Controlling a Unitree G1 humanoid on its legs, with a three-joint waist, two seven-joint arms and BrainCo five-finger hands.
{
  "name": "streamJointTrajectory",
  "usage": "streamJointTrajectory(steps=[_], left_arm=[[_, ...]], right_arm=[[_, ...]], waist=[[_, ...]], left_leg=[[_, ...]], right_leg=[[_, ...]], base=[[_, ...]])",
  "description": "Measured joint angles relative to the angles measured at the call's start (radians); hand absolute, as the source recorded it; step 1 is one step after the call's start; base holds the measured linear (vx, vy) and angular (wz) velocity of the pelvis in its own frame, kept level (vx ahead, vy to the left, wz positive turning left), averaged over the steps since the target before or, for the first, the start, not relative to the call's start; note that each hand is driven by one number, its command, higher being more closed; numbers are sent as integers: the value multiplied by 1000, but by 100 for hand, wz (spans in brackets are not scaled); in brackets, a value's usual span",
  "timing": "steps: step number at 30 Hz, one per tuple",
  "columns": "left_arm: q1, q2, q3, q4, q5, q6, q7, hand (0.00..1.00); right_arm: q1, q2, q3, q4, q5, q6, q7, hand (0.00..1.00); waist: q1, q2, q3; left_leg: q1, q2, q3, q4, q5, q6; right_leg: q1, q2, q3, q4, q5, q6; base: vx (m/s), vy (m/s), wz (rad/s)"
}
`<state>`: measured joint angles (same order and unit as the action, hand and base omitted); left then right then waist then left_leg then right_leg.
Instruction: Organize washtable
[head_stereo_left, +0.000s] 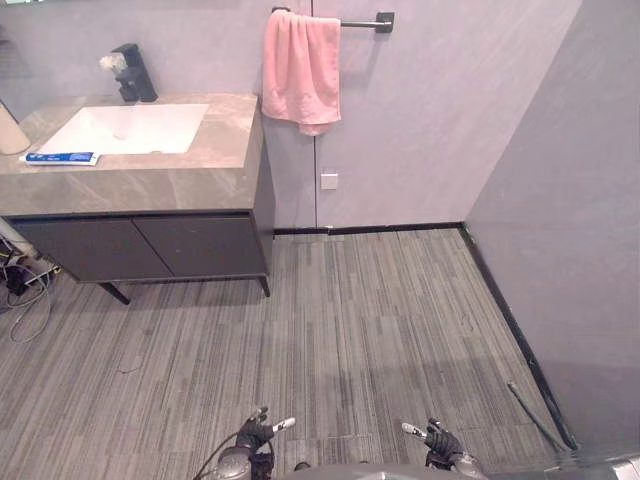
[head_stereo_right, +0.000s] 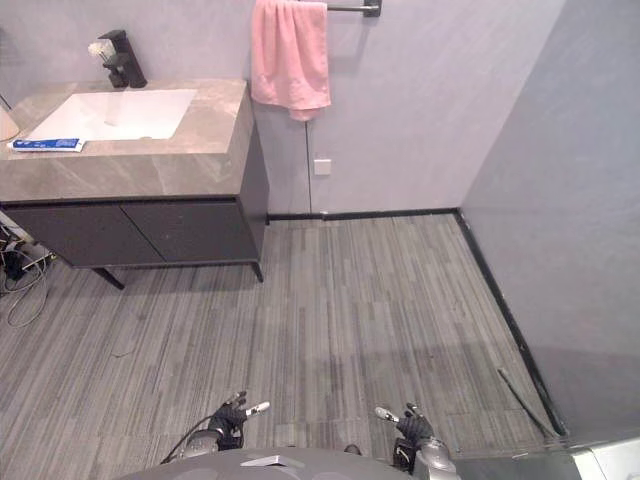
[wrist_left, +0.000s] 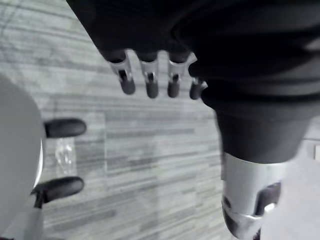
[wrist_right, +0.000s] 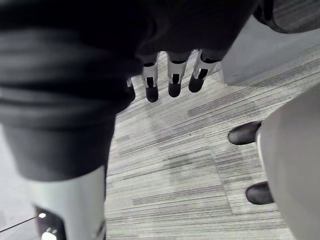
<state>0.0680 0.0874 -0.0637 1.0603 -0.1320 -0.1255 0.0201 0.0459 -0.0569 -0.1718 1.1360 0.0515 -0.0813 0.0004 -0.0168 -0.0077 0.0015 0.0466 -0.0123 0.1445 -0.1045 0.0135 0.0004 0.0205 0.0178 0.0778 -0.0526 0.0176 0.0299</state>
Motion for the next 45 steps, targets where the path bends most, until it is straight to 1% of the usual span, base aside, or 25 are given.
streamJointTrajectory(steps=[3, 6, 11, 14, 18, 25, 29, 34, 35, 37, 38, 40, 41, 42, 43, 44, 45], left_arm=[[1, 0, 17, 1, 4, 5, -10, 0], [3, 0, 17, 1, 28, 3, -10, 0], [3, 0, 26, 4, 29, 2, -6, 0], [6, -1, 27, 9, 19, 2, -7, 0], [-2, -2, 30, 36, -20, -2, -8, 0], [-3, -3, 29, 36, -18, -6, -9, 0], [-2, -2, 29, 36, -17, -6, -9, 0], [-1, 4, 30, 36, -17, -6, -9, 0], [-1, 8, 32, 36, -17, -6, -9, 0], [0, 9, 35, 34, -19, -7, -7, 0], [0, 9, 36, 32, -22, -7, -7, 0], [0, 10, 37, 10, -32, -8, -8, 0], [-1, 10, 37, -8, -40, -9, -9, 0], [-5, 10, 35, -14, -40, -15, -10, 0], [-13, 10, 33, -12, -41, -15, -9, 0], [-29, 17, 29, -5, -41, -14, -10, 0], [-31, 21, 27, -2, -43, -13, -10, 0]], right_arm=[[-7, -1, -2, 3, -32, 5, 0, 0], [-7, -1, -3, 3, -31, 5, 0, 0], [-7, 1, -11, 4, -4, 5, 0, 0], [-7, 1, -13, 4, 7, 5, 0, 0], [-10, 2, -13, 5, 8, 5, -1, 0], [-15, -2, -14, 6, 7, 5, -1, 0], [-15, -2, -14, 6, 8, 5, 0, 0], [-22, -3, -14, 6, 8, 5, 0, 0], [-25, -3, -14, 6, 10, 5, 0, 0], [-28, -5, -21, 6, 53, 5, 0, 0], [-31, -5, -29, 6, 88, 5, 0, 0], [-36, -5, -41, 6, 119, 5, 0, 0], [-35, -3, -62, 6, 131, 5, 0, 0], [-34, -2, -77, 5, 151, 5, 0, 0], [-35, -4, -79, 3, 168, 5, 1, 0], [-50, -4, -97, -2, 219, -3, 7, 0], [-52, -4, -106, -1, 237, -3, 9, 0]], waist=[[0, 1, 5], [0, 0, 6], [0, -5, 9], [0, -7, 10], [-2, -6, 11], [-2, 4, 25], [-2, 2, 27], [0, 1, 27], [0, 0, 30], [1, -1, 35], [1, 0, 35], [0, -3, 50], [-2, -9, 67], [-2, -12, 82], [-2, -9, 95], [-5, -4, 127], [-6, -8, 133]], left_leg=[[-1, 0, 5, 0, -3, 0], [-4, -1, 10, 0, -10, 4], [-4, -5, 8, 0, -18, 5], [1, -8, 6, 0, -14, 12], [2, -13, -1, 0, -15, 11], [14, -12, -2, 0, -15, 10], [11, -12, 2, 0, -19, 5], [-6, -13, 22, 0, -23, 10], [-9, -14, 27, 0, -24, 11], [-14, -16, 35, 0, -30, 20], [-24, -19, 36, 2, -33, 23], [-26, -33, 29, 10, -44, 36], [-21, -48, 13, 10, -58, 50], [-15, -61, 4, 11, -76, 60], [-10, -63, 0, 25, -86, 66], [12, -68, -19, 69, -117, 71], [20, -68, -25, 85, -132, 72]], right_leg=[[-2, 1, 9, 0, -1, 1], [-2, 0, 16, 0, -4, 0], [-2, -4, 13, 0, -10, 6], [-1, -8, 8, 1, -10, 4], [3, -13, -4, 1, -18, 7], [14, -12, -8, 7, -23, 5], [10, -12, -5, 7, -25, 5], [-17, -12, 21, 10, -24, 13], [-21, -13, 23, 11, -24, 14], [-38, -14, 30, 31, -31, 17], [-62, -15, 32, 67, -50, 21], [-108, -25, 25, 158, -105, 37], [-133, -40, 15, 250, -152, 58], [-184, -54, 4, 387, -191, 78], [-224, -55, -7, 488, -194, 80], [-326, -70, -40, 729, -201, 76], [-354, -79, -60, 792, -211, 65]], base=[[-26, 6, -5], [-31, 13, -7], [43, 16, 1], [116, 16, 4], [83, 6, 7], [-8, 1, 3], [-39, 4, -3], [-7, 16, -12], [22, 34, -18], [28, 44, -13], [54, 77, -3], [61, 99, 12], [60, 122, 32], [44, 118, 33], [29, 103, 38], [5, 58, 31], [-4, 45, 32]])
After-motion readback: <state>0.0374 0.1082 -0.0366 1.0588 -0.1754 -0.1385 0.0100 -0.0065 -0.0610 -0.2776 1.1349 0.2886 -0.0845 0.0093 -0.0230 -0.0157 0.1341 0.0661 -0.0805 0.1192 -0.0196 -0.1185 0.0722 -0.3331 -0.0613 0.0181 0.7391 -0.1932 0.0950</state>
